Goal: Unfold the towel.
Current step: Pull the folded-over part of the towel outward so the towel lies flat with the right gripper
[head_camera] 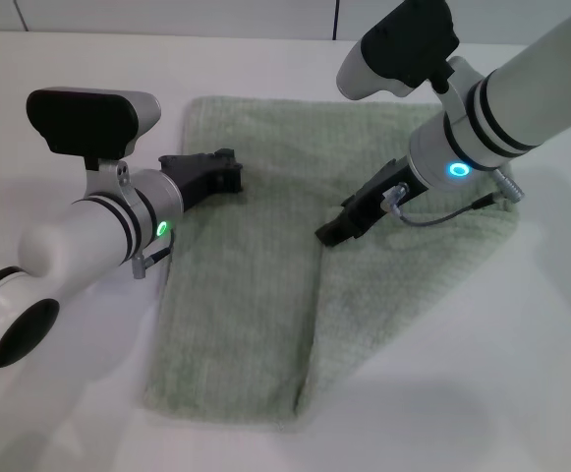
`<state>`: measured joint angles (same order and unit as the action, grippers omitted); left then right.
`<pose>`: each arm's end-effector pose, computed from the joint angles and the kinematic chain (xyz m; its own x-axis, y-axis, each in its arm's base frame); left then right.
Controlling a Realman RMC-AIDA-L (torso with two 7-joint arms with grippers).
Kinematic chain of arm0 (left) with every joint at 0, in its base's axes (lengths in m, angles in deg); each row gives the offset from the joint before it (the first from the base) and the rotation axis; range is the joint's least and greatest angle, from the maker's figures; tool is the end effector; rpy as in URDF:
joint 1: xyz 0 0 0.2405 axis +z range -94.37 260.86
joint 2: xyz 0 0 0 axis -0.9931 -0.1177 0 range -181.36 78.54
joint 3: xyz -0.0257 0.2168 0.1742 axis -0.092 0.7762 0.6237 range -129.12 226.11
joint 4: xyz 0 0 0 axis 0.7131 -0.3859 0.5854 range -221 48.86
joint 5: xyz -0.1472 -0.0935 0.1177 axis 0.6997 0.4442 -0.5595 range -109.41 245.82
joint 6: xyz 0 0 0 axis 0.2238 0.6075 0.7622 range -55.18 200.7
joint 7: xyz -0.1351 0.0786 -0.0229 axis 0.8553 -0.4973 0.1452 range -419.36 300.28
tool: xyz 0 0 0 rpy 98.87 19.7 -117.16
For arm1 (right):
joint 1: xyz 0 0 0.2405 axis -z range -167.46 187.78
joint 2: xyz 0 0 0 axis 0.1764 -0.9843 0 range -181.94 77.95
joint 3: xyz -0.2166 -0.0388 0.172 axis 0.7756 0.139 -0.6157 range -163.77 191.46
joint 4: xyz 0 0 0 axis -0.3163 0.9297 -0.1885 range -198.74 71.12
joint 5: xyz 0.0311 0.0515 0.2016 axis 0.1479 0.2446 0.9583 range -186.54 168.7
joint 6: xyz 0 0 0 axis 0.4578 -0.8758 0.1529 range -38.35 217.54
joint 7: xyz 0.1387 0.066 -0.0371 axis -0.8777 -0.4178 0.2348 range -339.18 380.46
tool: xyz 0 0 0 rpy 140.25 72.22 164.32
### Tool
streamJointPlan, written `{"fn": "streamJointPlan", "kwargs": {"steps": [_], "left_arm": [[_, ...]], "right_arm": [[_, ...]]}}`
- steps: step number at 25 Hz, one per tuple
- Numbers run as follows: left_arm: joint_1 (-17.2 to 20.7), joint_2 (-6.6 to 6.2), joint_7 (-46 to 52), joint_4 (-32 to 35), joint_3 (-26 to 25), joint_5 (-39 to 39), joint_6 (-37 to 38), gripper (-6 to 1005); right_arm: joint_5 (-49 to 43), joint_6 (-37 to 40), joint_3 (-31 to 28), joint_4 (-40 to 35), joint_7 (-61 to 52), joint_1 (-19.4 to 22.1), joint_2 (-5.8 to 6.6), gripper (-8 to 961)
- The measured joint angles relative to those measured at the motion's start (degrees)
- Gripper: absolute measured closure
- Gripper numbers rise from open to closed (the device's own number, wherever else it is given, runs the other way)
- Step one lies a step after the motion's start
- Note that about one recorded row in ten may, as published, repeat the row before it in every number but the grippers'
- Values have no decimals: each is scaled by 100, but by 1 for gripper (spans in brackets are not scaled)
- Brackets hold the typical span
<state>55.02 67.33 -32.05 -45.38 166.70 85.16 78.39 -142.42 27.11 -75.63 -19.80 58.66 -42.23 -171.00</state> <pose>-0.2695 0.3980 -0.1237 0.6008 0.5341 0.5948 0.7936 -0.3094 -0.5239 0.1629 0.4189 -0.1162 0.8211 -0.5489 0.1566 -0.4781 -0.8112 -0.3368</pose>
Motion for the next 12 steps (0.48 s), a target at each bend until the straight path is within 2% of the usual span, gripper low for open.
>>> {"fn": "streamJointPlan", "kwargs": {"steps": [3, 12], "left_arm": [[6, 0, 2, 0, 0, 0, 0, 1000], [21, 0, 23, 0, 22, 0, 0, 1000]], "right_arm": [[0, 6, 4, 0, -1, 0, 0, 413], [0, -10, 9, 2, -42, 2, 0, 637]]}}
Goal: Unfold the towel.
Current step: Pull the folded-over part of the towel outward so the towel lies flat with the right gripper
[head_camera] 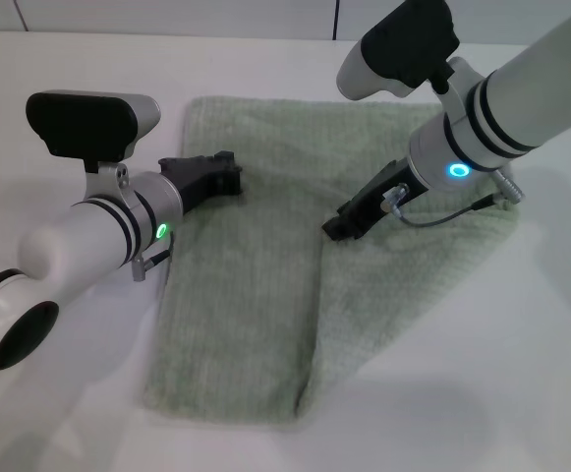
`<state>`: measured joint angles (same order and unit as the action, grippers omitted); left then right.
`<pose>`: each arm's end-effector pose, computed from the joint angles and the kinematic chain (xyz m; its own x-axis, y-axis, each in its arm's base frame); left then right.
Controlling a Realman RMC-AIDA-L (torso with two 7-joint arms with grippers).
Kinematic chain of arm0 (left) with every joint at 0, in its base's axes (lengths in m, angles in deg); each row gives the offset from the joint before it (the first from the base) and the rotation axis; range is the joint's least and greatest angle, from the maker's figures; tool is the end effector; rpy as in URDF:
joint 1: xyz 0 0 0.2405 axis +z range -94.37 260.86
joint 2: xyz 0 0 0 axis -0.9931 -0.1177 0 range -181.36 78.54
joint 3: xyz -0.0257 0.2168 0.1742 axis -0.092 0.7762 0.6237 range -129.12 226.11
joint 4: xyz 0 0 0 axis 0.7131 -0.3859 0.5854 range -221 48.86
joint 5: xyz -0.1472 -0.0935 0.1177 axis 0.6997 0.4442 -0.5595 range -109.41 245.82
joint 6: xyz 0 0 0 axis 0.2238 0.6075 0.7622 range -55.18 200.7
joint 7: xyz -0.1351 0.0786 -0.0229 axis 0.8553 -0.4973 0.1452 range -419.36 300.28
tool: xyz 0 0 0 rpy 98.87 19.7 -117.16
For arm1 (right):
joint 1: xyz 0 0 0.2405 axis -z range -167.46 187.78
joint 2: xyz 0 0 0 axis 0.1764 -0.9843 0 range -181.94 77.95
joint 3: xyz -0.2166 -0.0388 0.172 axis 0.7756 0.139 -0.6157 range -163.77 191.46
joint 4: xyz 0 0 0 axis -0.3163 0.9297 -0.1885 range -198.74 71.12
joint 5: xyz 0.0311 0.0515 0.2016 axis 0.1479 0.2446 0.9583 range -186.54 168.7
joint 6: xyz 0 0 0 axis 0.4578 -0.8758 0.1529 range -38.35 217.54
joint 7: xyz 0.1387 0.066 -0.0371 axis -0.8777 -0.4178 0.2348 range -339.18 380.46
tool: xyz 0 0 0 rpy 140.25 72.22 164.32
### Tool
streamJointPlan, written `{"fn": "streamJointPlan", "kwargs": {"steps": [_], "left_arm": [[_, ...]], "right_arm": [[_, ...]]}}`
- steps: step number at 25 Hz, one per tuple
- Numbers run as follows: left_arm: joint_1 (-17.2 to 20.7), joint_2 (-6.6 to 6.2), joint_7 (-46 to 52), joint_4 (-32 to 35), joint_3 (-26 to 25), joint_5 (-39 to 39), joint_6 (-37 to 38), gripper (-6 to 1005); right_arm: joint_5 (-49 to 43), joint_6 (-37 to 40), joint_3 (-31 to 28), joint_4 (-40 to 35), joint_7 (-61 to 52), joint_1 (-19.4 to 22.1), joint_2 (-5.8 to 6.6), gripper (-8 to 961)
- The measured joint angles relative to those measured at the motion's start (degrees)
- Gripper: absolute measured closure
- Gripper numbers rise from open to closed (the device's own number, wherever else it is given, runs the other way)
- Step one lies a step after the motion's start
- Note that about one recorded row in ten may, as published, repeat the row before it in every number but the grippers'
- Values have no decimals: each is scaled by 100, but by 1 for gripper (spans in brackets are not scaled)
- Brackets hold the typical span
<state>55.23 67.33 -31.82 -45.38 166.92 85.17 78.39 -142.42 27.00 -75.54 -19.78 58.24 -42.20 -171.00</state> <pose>-0.2708 0.3964 -0.1245 0.5975 0.5382 0.5945 0.7959 -0.3072 -0.5217 0.1632 0.4184 -0.1164 0.8172 -0.5546 0.1567 -0.4837 -0.8079 -0.3367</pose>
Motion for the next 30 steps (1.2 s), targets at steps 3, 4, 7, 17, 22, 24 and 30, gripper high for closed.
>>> {"fn": "streamJointPlan", "kwargs": {"steps": [3, 4, 7, 17, 22, 24, 30], "left_arm": [[0, 0, 1, 0, 2, 0, 0, 1000], [0, 0, 1, 0, 2, 0, 0, 1000], [-1, 0, 3, 0, 4, 0, 0, 1000], [-3, 0, 3, 0, 5, 0, 0, 1000], [-2, -6, 0, 1, 4, -1, 0, 1000], [-2, -7, -5, 3, 4, 0, 0, 1000], [-2, -9, -11, 6, 4, 0, 0, 1000]], "right_arm": [[0, -5, 0, 0, -3, 12, 0, 667], [0, -5, 0, 0, -3, 12, 0, 670], [0, -6, 0, 0, -5, 18, 0, 678], [75, 13, -3, 7, 18, 33, 0, 813], [78, -2, -2, 24, 25, 30, 0, 845], [78, -4, -2, 33, 26, 31, 0, 845], [58, -65, 0, 185, 14, 94, 0, 846]]}}
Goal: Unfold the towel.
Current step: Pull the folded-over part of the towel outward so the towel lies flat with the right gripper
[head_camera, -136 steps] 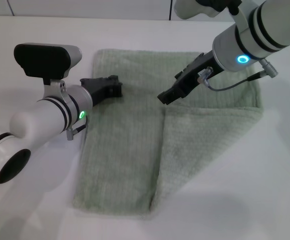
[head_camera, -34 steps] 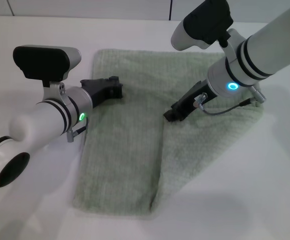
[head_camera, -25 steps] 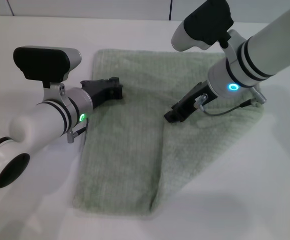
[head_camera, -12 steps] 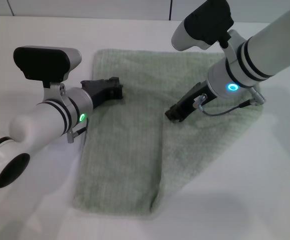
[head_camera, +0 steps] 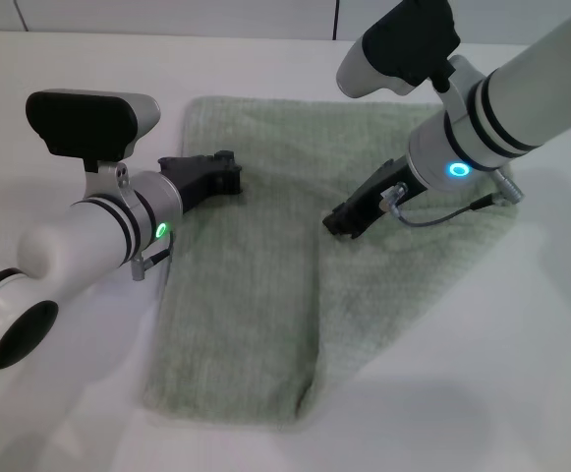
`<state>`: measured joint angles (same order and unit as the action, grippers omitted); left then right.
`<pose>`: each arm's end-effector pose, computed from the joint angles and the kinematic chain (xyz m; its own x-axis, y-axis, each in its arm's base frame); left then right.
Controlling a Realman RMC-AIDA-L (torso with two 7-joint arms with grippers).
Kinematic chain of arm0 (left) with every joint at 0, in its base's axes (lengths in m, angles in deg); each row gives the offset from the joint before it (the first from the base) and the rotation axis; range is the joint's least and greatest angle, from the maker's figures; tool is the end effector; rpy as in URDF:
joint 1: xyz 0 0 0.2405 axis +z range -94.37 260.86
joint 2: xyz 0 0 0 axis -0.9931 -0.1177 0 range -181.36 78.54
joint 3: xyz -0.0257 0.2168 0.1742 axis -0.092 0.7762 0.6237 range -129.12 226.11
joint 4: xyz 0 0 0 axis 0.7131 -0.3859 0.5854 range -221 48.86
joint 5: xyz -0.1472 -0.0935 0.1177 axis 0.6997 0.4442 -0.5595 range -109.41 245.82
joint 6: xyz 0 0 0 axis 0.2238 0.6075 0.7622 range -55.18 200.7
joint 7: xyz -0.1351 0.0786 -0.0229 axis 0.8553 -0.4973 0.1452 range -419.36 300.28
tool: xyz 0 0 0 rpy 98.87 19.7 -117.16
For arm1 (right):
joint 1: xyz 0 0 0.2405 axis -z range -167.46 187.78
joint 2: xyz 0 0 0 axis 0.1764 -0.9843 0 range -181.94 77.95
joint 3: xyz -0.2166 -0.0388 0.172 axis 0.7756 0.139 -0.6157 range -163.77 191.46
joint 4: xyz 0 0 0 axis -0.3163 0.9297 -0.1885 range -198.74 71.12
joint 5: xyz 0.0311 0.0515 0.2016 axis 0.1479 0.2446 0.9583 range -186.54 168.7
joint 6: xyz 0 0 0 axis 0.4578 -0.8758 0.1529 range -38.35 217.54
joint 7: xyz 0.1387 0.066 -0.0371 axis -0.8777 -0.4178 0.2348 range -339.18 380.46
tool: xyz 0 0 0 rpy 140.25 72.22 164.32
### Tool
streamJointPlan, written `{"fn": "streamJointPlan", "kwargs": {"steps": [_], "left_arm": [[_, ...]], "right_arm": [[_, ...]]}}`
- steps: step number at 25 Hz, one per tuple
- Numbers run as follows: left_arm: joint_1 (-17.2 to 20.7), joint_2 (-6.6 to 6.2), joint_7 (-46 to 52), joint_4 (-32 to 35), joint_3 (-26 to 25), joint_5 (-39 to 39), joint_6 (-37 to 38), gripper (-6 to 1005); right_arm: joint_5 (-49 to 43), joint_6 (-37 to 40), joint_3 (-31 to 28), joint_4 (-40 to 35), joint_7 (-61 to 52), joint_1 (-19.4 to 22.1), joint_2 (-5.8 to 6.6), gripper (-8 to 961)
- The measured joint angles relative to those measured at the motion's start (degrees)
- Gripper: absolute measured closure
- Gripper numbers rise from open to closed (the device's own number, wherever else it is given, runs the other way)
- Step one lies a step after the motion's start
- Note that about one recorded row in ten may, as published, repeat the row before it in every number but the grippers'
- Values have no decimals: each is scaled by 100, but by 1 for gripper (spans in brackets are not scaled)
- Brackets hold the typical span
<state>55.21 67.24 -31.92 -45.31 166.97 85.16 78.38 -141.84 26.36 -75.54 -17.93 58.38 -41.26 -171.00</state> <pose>-0.2707 0.3967 -0.1240 0.6005 0.5366 0.5929 0.7937 -0.3094 -0.5238 0.1603 0.4160 -0.1150 0.8236 -0.5487 0.1437 -0.4843 -0.8121 -0.3255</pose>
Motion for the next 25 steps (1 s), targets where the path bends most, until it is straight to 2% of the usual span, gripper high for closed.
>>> {"fn": "streamJointPlan", "kwargs": {"steps": [11, 25], "left_arm": [[4, 0, 8, 7, 0, 0, 0, 1001], [97, -1, -10, 148, 27, 0, -7, 1001]], "right_arm": [[-30, -291, -50, 409, -30, 206, 19, 846], [-346, -767, -53, 1322, -261, 530, 27, 847]]}}
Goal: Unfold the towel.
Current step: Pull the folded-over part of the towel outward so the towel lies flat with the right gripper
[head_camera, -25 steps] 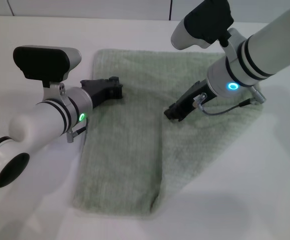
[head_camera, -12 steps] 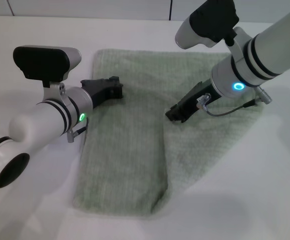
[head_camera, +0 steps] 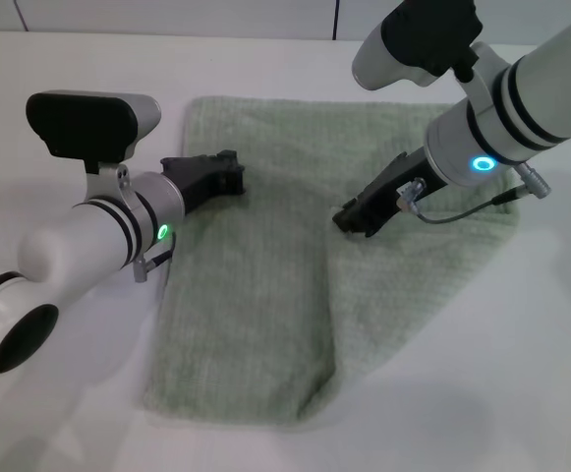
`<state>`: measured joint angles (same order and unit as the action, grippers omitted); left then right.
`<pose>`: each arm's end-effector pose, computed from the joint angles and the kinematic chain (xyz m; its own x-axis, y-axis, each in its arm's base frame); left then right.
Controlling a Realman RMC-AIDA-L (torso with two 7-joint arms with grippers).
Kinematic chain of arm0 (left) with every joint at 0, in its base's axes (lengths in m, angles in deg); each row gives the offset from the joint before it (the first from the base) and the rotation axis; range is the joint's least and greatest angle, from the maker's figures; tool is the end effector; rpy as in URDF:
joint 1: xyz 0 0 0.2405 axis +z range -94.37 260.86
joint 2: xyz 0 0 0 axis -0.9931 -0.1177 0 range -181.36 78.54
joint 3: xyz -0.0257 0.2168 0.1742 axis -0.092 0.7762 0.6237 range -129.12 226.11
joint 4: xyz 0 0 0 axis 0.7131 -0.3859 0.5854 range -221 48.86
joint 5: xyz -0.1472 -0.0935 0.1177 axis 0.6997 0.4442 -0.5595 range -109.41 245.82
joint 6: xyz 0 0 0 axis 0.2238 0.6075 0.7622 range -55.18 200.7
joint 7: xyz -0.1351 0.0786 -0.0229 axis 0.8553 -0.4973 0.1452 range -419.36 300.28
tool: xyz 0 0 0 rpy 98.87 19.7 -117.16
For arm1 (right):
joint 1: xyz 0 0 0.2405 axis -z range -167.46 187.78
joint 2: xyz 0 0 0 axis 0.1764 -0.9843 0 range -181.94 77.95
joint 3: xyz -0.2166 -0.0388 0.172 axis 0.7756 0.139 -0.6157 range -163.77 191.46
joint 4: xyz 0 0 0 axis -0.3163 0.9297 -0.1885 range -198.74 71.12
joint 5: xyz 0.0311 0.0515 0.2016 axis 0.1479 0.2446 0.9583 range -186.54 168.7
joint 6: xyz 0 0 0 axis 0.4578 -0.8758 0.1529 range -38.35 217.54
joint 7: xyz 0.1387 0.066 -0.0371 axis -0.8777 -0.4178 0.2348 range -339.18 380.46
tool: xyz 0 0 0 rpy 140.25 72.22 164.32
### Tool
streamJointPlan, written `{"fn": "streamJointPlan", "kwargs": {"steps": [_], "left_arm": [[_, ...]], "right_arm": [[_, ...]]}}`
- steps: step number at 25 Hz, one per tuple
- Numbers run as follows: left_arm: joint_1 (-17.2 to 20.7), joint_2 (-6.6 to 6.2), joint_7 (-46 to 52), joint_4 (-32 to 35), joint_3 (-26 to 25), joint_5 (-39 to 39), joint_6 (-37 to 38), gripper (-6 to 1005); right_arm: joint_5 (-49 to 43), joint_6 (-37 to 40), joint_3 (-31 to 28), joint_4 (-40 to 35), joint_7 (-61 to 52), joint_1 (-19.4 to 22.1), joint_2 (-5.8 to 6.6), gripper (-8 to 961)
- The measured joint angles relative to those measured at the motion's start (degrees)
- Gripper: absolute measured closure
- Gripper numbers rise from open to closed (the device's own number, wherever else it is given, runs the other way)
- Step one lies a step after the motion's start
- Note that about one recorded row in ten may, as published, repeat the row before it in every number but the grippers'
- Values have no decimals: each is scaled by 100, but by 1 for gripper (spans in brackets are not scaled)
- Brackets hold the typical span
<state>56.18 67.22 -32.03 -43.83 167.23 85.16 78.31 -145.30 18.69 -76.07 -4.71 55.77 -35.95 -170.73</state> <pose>-0.2682 0.3934 -0.1245 0.5964 0.5334 0.5998 0.7981 -0.3138 -0.5144 0.1516 0.4017 -0.0936 0.8409 -0.5194 0.1519 -0.4548 -0.8304 -0.3218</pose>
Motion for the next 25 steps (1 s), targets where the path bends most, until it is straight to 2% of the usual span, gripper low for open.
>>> {"fn": "streamJointPlan", "kwargs": {"steps": [10, 25], "left_arm": [[46, -7, 1, 31, 9, 0, 0, 1001], [59, -7, -21, 59, 16, 0, -25, 1001]], "right_arm": [[-58, -339, 4, 478, -98, 145, -3, 847], [-520, -1055, 50, 1573, -447, 465, -18, 846]]}}
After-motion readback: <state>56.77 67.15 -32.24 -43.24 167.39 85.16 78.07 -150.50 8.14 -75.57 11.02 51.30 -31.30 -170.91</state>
